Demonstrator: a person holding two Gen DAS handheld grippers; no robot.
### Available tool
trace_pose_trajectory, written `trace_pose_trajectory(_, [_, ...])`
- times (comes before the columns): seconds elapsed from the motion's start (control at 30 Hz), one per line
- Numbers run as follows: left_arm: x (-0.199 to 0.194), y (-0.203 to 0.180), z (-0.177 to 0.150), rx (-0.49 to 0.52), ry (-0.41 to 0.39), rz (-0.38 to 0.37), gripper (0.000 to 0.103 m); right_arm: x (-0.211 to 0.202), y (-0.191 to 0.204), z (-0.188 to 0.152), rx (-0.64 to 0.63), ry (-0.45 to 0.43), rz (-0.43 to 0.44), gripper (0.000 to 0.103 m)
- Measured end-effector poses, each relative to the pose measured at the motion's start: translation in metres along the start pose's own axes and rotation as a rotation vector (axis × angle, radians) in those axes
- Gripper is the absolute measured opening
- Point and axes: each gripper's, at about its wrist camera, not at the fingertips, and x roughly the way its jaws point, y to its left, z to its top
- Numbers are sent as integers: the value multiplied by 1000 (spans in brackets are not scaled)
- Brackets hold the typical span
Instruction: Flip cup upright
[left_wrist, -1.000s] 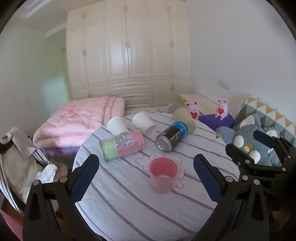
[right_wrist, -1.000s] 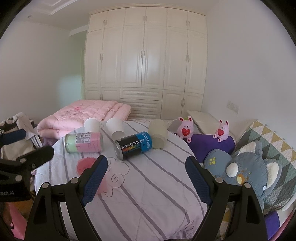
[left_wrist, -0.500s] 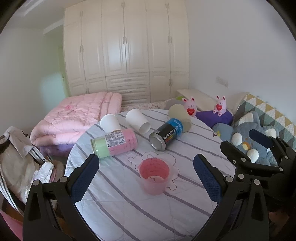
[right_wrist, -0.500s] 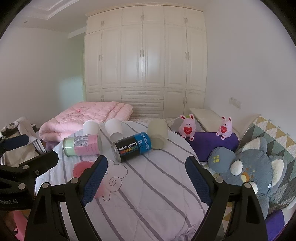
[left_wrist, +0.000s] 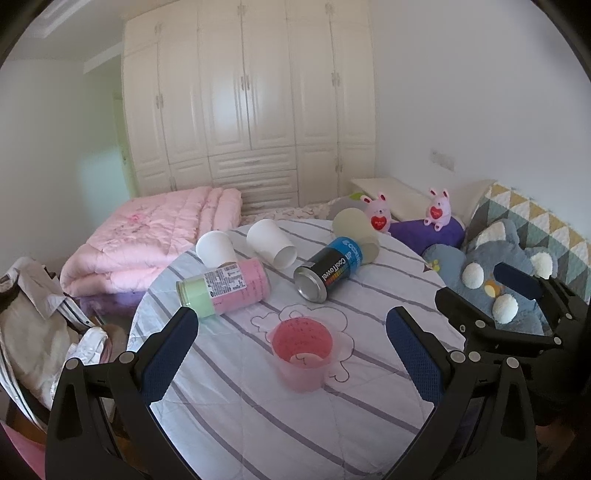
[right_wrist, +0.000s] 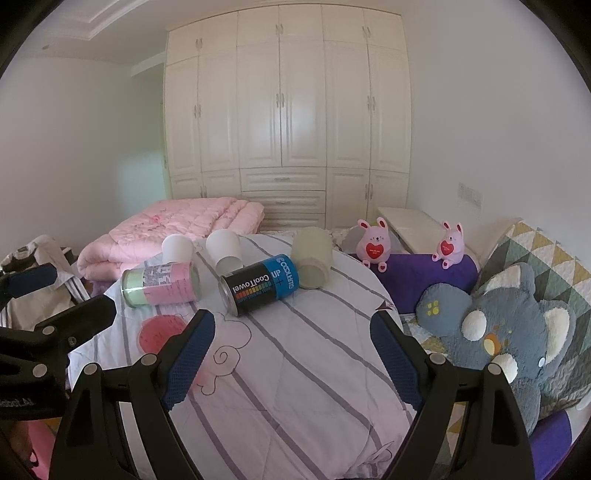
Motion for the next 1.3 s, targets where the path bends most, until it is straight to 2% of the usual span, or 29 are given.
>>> trace_pose_trajectory(0.37, [-4, 0, 1, 0, -39, -5, 103, 2, 0, 0, -4, -8, 0, 87])
trace_pose_trajectory(0.73, [-5, 1, 1, 8, -69, 25, 103, 3, 2, -2, -13, -5, -6, 87])
trace_pose_trajectory(0.9, [-7, 2, -1, 5, -90, 11, 103, 3, 3, -2, -16, -7, -9, 87])
trace_pose_trajectory(1.3, [-9, 2, -1, 7, -94, 14, 103, 3, 4, -2, -24, -4, -8, 87])
